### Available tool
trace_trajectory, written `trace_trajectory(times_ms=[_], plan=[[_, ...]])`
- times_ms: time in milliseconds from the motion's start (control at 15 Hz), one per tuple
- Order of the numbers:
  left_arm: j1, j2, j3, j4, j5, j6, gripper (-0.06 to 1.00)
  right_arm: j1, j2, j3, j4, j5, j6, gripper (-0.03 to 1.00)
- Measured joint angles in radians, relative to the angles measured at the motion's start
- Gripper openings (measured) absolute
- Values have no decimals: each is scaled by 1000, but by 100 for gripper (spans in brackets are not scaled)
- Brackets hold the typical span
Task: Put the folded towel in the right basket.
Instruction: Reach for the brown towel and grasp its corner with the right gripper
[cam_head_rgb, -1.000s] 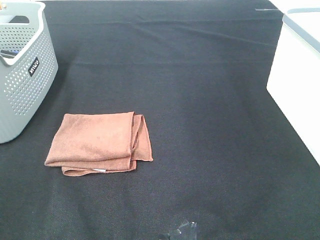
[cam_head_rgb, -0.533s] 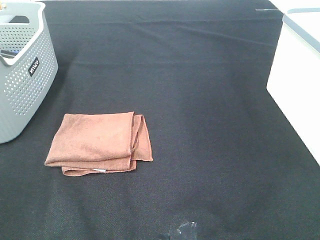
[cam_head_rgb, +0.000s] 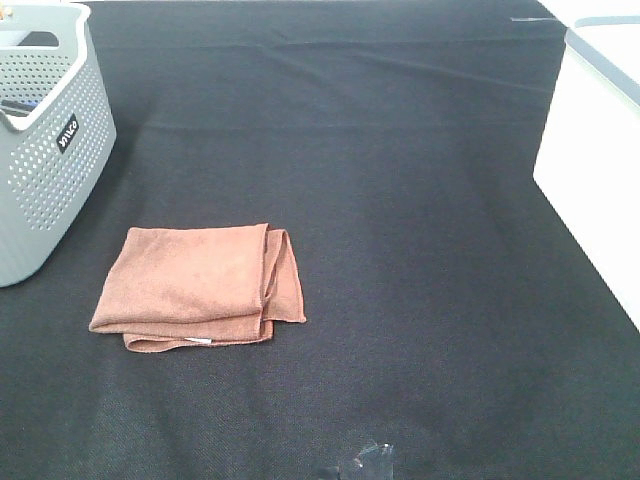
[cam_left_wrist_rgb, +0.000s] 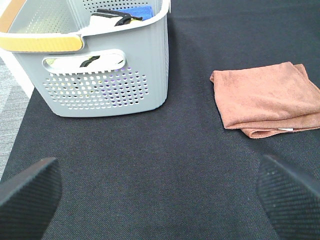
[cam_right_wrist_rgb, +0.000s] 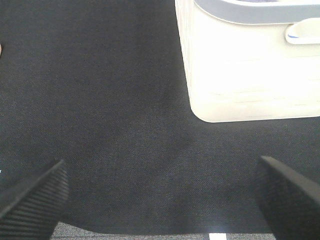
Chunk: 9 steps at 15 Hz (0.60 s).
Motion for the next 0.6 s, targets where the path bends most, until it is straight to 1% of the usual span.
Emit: trace_trajectory(times_ms=[600], plan=[[0,0,0,0,0,0,99,0,0,0,0,0,0,97]])
